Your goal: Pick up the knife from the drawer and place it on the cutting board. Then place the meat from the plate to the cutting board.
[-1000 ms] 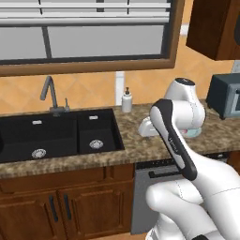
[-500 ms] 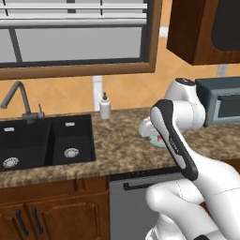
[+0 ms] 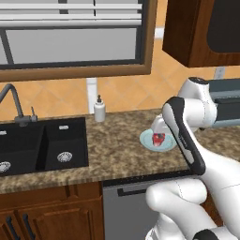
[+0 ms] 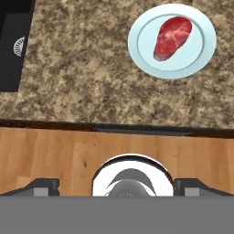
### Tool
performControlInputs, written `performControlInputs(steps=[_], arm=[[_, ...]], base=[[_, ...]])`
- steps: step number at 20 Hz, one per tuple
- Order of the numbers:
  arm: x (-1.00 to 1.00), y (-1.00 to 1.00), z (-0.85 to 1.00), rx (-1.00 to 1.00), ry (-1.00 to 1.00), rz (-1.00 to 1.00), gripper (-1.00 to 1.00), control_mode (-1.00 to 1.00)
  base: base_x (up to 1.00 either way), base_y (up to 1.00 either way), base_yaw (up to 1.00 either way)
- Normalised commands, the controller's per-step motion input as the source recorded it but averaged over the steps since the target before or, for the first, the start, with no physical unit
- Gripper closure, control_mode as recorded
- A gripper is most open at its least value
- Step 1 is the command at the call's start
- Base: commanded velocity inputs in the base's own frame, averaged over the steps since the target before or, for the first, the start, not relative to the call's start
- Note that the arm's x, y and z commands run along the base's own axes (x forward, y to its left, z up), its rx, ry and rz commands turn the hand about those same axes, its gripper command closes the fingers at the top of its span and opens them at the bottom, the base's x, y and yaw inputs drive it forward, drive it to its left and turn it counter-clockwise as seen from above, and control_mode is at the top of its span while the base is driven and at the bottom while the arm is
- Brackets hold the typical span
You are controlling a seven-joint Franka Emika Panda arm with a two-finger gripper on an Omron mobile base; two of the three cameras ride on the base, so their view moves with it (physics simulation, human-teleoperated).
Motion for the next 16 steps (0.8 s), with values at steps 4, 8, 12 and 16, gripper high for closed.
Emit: performControlInputs(steps=[4,8,12,16], arm=[[0.01,-0.66,-0.31,-0.02,0.01,-0.29,-1.00,-1.00],[0.13,-0.33,-0.42,-0.04,0.00,-0.20,-1.00,-1.00],[0.56,-0.10,-0.35,0.00,0.08,-0.05,-1.00,-1.00],[0.70,-0.05,-0.29,0.05,0.11,0.00,-1.00,-1.00]], base=[[0.00,0.00,0.00],[0.00,0.00,0.00],[0.00,0.00,0.00],[0.00,0.00,0.00]])
